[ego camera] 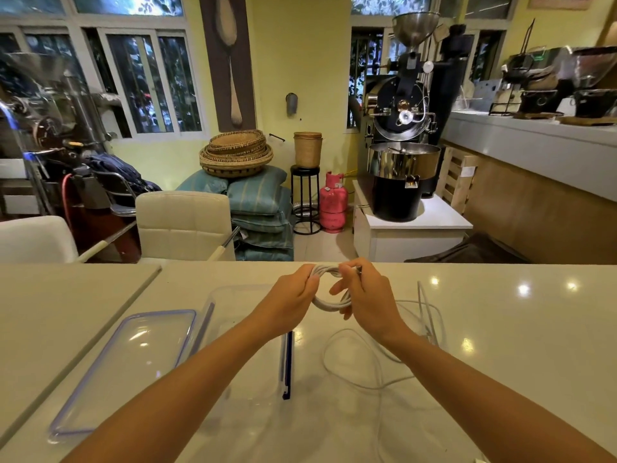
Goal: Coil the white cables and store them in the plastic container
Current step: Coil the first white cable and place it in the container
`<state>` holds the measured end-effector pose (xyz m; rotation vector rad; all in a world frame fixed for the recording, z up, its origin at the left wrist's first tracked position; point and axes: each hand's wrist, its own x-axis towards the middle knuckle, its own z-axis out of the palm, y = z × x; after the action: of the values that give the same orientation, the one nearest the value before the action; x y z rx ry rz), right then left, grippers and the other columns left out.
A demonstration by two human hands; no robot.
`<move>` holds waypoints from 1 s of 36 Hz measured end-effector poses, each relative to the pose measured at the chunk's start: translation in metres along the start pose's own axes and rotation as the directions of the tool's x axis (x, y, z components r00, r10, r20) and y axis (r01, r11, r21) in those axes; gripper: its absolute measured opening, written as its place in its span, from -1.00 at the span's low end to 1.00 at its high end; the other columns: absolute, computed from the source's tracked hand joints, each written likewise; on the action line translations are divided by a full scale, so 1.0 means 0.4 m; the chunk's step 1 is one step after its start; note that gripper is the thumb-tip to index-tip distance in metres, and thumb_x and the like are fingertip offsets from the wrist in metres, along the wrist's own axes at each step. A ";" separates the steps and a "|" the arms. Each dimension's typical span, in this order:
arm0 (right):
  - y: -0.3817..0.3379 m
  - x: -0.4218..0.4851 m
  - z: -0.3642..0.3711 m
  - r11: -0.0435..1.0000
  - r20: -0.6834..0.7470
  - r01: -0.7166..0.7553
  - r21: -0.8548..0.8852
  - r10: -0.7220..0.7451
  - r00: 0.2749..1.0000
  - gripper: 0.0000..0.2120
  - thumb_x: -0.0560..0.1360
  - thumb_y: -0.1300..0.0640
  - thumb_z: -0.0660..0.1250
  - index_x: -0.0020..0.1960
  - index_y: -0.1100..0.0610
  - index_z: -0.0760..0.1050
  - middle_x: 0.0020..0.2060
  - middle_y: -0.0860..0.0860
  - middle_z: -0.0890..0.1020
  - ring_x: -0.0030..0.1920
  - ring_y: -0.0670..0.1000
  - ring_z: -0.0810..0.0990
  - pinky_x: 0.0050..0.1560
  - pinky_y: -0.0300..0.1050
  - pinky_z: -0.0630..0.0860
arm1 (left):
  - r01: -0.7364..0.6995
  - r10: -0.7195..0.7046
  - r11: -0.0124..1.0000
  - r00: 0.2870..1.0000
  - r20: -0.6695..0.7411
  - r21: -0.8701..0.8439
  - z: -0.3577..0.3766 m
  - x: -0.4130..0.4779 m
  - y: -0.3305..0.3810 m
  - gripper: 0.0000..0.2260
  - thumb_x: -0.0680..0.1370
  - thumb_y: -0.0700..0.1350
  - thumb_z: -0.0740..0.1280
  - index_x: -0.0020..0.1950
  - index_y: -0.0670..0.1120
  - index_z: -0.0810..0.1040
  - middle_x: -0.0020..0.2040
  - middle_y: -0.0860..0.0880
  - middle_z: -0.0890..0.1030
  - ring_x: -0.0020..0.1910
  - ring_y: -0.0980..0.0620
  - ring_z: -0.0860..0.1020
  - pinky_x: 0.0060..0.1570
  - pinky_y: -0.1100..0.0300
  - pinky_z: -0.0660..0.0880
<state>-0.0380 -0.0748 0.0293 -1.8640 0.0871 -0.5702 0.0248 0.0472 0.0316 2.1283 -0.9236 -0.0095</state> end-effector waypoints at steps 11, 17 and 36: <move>0.021 -0.003 0.096 0.996 -0.071 -0.015 0.090 0.021 0.997 -0.76 0.57 0.08 0.09 -0.27 0.01 0.32 -0.40 -0.08 0.58 -0.50 -0.27 0.52 -0.54 -0.47 0.38 | 0.012 0.002 0.995 0.988 -0.155 0.095 -0.049 -0.015 -0.060 -0.72 0.61 -0.17 0.03 -0.01 -0.24 0.50 -0.32 0.00 0.44 -0.40 0.10 0.39 -0.37 0.38 0.35; 0.027 0.015 0.135 0.986 0.123 -0.145 0.082 0.135 0.983 -0.77 0.55 0.11 0.17 -0.27 0.13 0.39 -0.37 0.03 0.61 -0.55 -0.16 0.49 -0.55 -0.38 0.40 | 0.190 -0.189 0.982 0.981 -0.032 0.020 -0.091 -0.034 -0.125 -0.84 0.59 -0.07 0.11 -0.19 -0.02 0.35 -0.32 0.02 0.44 -0.33 0.07 0.40 -0.37 0.32 0.31; 0.016 0.097 0.334 0.733 0.411 -0.097 -0.673 0.480 0.775 -0.78 0.43 0.32 0.35 0.07 0.33 0.48 0.01 0.24 0.62 -0.05 0.17 0.64 -0.10 -0.09 0.61 | 0.311 -0.392 0.760 0.920 0.021 0.570 -0.139 -0.023 -0.239 -0.80 0.55 -0.10 0.24 0.04 -0.22 0.50 0.03 -0.22 0.60 -0.07 -0.11 0.54 -0.03 0.09 0.46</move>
<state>0.0543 0.0263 0.0030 -2.5301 0.2053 0.3248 0.0930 0.1297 0.0023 2.8663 -0.6264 -0.0914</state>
